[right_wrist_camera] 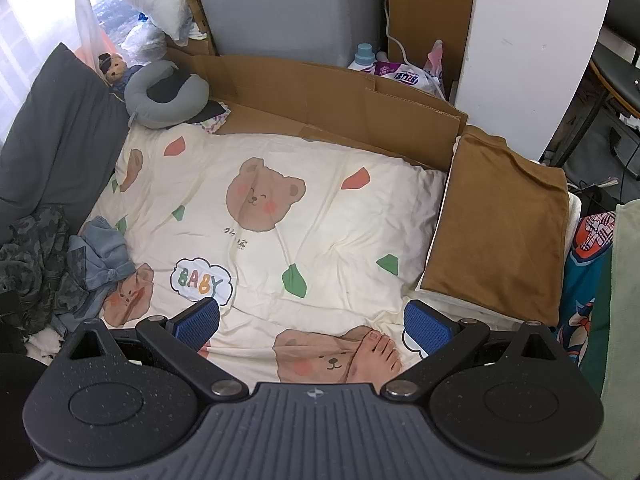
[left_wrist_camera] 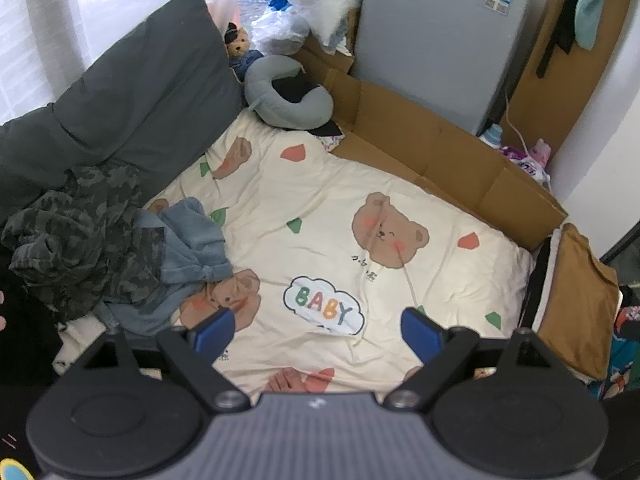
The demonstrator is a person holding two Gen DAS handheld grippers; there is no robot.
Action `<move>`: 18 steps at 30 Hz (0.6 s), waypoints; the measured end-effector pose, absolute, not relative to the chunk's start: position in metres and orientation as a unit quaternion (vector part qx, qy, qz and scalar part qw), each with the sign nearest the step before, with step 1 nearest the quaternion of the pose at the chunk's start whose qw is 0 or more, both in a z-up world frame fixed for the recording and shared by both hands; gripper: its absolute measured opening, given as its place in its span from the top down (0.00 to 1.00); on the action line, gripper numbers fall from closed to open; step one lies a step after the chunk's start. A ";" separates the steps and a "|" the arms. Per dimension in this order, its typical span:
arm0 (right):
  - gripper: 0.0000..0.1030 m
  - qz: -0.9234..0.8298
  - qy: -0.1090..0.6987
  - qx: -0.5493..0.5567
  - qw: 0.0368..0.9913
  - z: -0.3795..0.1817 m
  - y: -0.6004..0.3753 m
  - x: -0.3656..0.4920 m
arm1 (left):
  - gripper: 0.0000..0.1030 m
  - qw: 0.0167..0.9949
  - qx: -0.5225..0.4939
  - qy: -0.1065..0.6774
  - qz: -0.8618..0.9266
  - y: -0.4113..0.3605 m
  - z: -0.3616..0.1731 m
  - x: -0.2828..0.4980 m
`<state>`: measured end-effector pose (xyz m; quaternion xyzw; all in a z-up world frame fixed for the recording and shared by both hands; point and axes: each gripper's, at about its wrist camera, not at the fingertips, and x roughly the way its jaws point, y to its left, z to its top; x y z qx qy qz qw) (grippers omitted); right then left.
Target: Fold clothes
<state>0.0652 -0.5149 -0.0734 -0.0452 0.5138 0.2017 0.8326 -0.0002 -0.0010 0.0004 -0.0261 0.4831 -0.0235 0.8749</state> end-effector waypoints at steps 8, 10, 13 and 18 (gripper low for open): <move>0.02 0.199 0.512 -0.044 0.834 -0.073 -0.517 0.062 | 0.11 0.876 -0.021 0.482 -0.022 -0.004 -0.001 0.000; 0.02 0.198 0.512 -0.044 0.835 -0.073 -0.518 0.062 | 0.11 0.876 -0.021 0.481 -0.022 -0.005 -0.003 0.001; 0.02 0.197 0.511 -0.044 0.836 -0.073 -0.519 0.063 | 0.11 0.876 -0.021 0.481 -0.021 -0.004 -0.002 -0.001; 0.02 0.199 0.511 -0.046 0.835 -0.073 -0.517 0.061 | 0.11 0.876 -0.022 0.481 -0.021 -0.004 -0.002 -0.001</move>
